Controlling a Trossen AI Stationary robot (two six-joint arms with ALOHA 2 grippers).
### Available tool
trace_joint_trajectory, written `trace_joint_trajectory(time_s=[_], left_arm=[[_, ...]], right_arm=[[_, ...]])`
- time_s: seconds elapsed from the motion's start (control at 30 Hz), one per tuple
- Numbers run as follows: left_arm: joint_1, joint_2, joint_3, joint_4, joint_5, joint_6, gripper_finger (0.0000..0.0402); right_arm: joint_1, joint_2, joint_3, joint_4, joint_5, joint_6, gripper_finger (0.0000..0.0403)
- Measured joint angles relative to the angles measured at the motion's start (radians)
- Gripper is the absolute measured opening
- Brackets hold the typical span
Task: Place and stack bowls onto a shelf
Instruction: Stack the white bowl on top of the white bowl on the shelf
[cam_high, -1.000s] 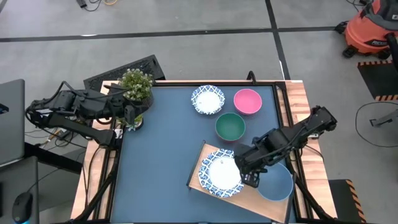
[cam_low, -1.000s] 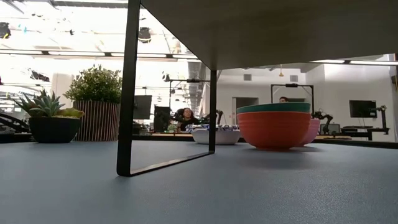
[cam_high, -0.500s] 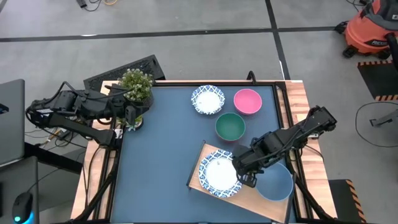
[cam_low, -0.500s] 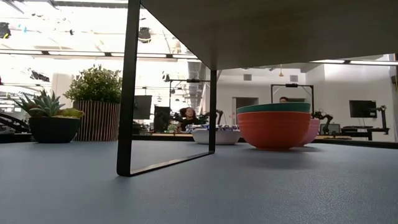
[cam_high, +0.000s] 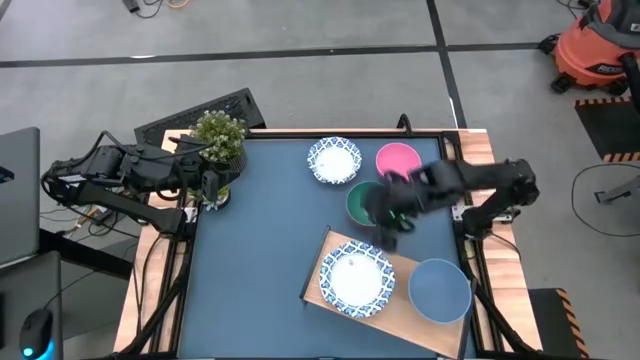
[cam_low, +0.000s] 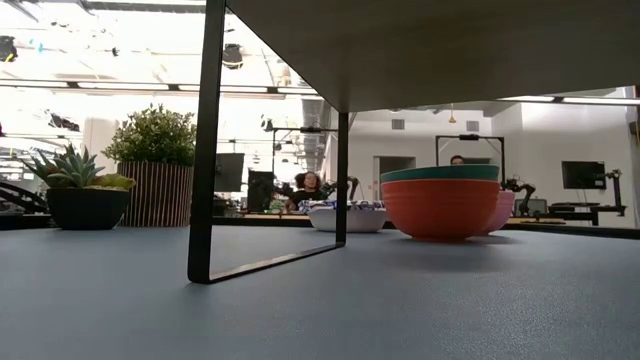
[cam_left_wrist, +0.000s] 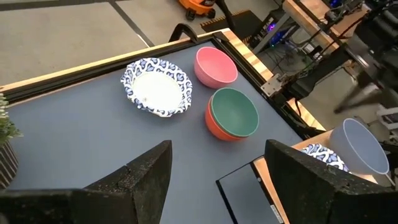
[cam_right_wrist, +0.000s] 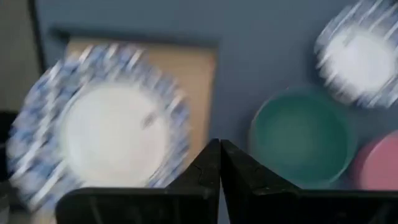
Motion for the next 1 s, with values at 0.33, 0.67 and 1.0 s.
trace_joint_trajectory(time_s=[0.33,0.67,1.0], left_arm=[[0.000,-0.003,0.000,-0.026,0.000,0.014,0.0243],[0.000,-0.003,0.000,-0.078,-0.038,0.013,0.0243],[0.000,-0.003,0.000,-0.086,-0.039,0.011,0.0243]], right_arm=[[-0.321,0.162,-0.001,0.233,-0.074,-0.370,0.0148],[-0.473,0.430,-0.002,0.373,-0.033,-0.417,0.0201],[-0.529,0.572,-0.001,0.411,-0.128,-0.410,0.0188]])
